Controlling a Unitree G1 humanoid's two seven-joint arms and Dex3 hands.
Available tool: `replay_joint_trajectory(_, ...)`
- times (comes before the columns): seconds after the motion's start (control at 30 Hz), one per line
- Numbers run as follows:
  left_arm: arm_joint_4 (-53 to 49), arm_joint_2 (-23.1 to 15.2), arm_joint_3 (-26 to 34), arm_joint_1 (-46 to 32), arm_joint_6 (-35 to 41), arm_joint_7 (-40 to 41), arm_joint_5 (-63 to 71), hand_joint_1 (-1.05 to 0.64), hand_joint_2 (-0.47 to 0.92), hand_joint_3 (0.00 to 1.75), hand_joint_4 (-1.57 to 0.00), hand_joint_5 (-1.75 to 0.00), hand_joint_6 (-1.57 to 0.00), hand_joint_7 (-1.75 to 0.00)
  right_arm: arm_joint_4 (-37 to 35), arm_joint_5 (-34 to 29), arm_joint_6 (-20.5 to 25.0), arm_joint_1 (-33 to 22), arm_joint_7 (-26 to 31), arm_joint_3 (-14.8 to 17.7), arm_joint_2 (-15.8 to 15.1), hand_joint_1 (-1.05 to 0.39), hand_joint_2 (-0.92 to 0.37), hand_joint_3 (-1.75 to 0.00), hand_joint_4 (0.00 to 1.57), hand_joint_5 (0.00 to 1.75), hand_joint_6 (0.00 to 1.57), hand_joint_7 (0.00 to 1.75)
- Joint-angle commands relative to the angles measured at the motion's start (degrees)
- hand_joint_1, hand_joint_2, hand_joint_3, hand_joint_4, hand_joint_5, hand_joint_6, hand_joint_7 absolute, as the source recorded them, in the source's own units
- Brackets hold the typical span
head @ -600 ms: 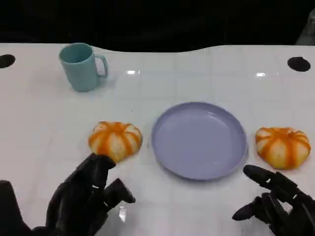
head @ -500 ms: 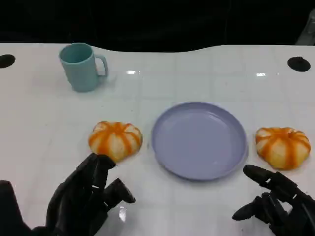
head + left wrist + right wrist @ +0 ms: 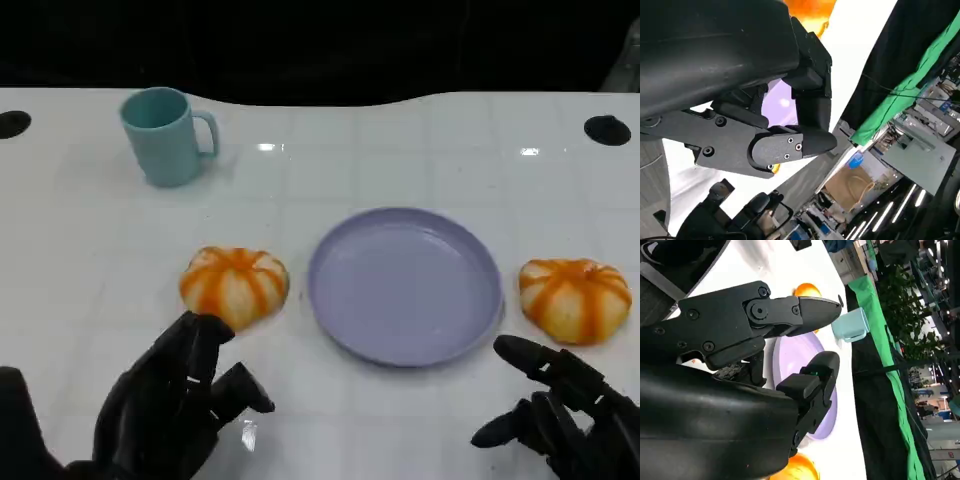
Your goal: Grasp the bread from the table and place it into the plate.
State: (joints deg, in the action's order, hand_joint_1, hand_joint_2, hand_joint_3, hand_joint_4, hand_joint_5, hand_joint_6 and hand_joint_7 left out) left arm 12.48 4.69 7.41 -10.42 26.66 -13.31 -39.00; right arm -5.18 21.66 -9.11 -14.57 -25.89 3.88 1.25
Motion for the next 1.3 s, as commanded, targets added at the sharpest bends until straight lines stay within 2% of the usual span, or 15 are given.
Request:
replay_joint_trajectory(0.03,-0.4,-0.7,0.4,0.4,0.0,0.1,0.2,-0.52,0.92,0.42,-0.74,-1.75,-0.62,-1.62,0.0,0.3,-0.2,-0.1,0.0,0.6,-0.4,-0.75,-0.92,-0.32,0.72,1.09,0.93,0.40)
replay_joint_trajectory(0.17,-0.4,-0.7,0.4,0.4,0.0,0.1,0.2,-0.52,0.92,0.42,-0.74,-1.75,-0.62,-1.62,0.0,0.3,-0.2,-0.1,0.0,0.6,-0.4,-0.75,-0.92,-0.32,0.72,1.09,0.93,0.39)
replay_joint_trajectory(0.2,-1.4,-2.3,-0.7,1.3,-4.4,-2.6,3.5,-0.52,0.92,0.42,-0.74,-1.75,-0.62,-1.62,0.2,0.2,0.0,0.0,0.4,0.5,-0.3,-0.75,-0.92,-0.32,0.72,1.09,0.93,0.39)
replay_joint_trajectory(0.23,-2.3,-3.4,-1.5,2.1,-7.9,-4.8,6.0,-0.53,0.92,0.34,-0.67,-1.62,-0.59,-1.36,0.4,0.1,0.2,0.0,0.6,0.4,-0.2,-0.75,-0.92,-0.32,0.73,1.09,0.93,0.39)
replay_joint_trajectory(0.3,-4.2,-5.9,-3.4,4.0,-15.8,-7.5,12.9,-0.52,0.92,0.29,-0.59,-1.48,-0.57,-1.10,0.3,0.0,0.2,0.1,0.7,0.3,-0.1,-0.75,-0.92,-0.32,0.73,1.10,0.93,0.39)
replay_joint_trajectory(0.37,-5.4,-6.3,-4.0,4.5,-19.1,-8.2,15.3,-0.52,0.92,0.27,-0.55,-1.40,-0.58,-0.95,0.3,0.0,0.1,0.1,0.7,0.4,-0.1,-0.75,-0.92,-0.32,0.73,1.09,0.92,0.39)
replay_joint_trajectory(0.4,-5.4,-8.9,-5.4,5.4,-22.8,-7.0,21.6,-0.52,0.92,0.26,-0.54,-1.39,-0.58,-0.93,0.2,0.1,0.2,0.2,0.6,0.3,-0.1,-0.75,-0.92,-0.32,0.73,1.09,0.92,0.39)
replay_joint_trajectory(0.43,-5.5,-10.7,-6.4,6.1,-25.7,-6.1,26.5,-0.48,0.92,0.19,-0.47,-1.20,-0.52,-0.69,0.2,0.2,0.3,0.3,0.5,0.3,0.0,-0.74,-0.92,-0.32,0.72,1.09,0.92,0.38)
replay_joint_trajectory(0.5,-6.5,-13.2,-7.7,7.2,-32.0,-4.0,34.9,-0.45,0.92,0.13,-0.43,-1.06,-0.52,-0.49,0.2,0.2,0.2,0.3,0.5,0.2,0.0,-0.74,-0.92,-0.33,0.72,1.09,0.92,0.38)
replay_joint_trajectory(0.6,-7.5,-14.7,-8.5,8.1,-35.4,-2.3,40.4,-0.44,0.92,0.05,-0.35,-0.95,-0.54,-0.28,0.2,-0.1,0.2,0.4,0.7,0.2,0.1,-0.74,-0.92,-0.33,0.72,1.09,0.92,0.38)
replay_joint_trajectory(0.8,-5.3,-21.9,-10.7,11.3,-38.8,1.0,56.7,-0.43,0.89,0.00,-0.16,-0.82,-0.48,-0.10,-0.1,-0.8,-0.3,0.7,1.0,0.1,0.0,-0.74,-0.92,-0.33,0.72,1.09,0.91,0.38)
replay_joint_trajectory(0.9,-4.6,-25.8,-12.4,13.7,-38.3,2.2,66.4,-0.53,0.85,0.00,-0.05,-0.64,-0.39,-0.03,0.4,-1.0,0.3,0.6,1.3,0.0,-0.2,-0.74,-0.92,-0.33,0.72,1.09,0.91,0.38)
replay_joint_trajectory(1.0,-4.5,-26.9,-13.5,14.7,-37.4,2.3,70.1,-0.55,0.84,0.00,-0.04,-0.58,-0.38,-0.01,0.5,-1.1,0.3,0.5,1.5,-0.1,-0.2,-0.75,-0.92,-0.33,0.72,1.10,0.91,0.38)
replay_joint_trajectory(1.13,-6.4,-28.8,-17.4,18.9,-34.5,0.9,78.0,-0.43,0.76,0.00,0.00,-0.33,-0.26,-0.01,0.7,-1.5,0.1,0.4,1.6,-0.1,-0.2,-0.75,-0.92,-0.34,0.72,1.11,0.91,0.38)
replay_joint_trajectory(1.3,-10.0,-29.0,-21.7,23.1,-31.2,-0.9,83.3,-0.37,0.74,0.01,0.00,-0.22,-0.21,-0.01,0.8,-1.3,-0.2,0.2,1.2,-0.1,-0.1,-0.75,-0.92,-0.35,0.71,1.12,0.90,0.38)
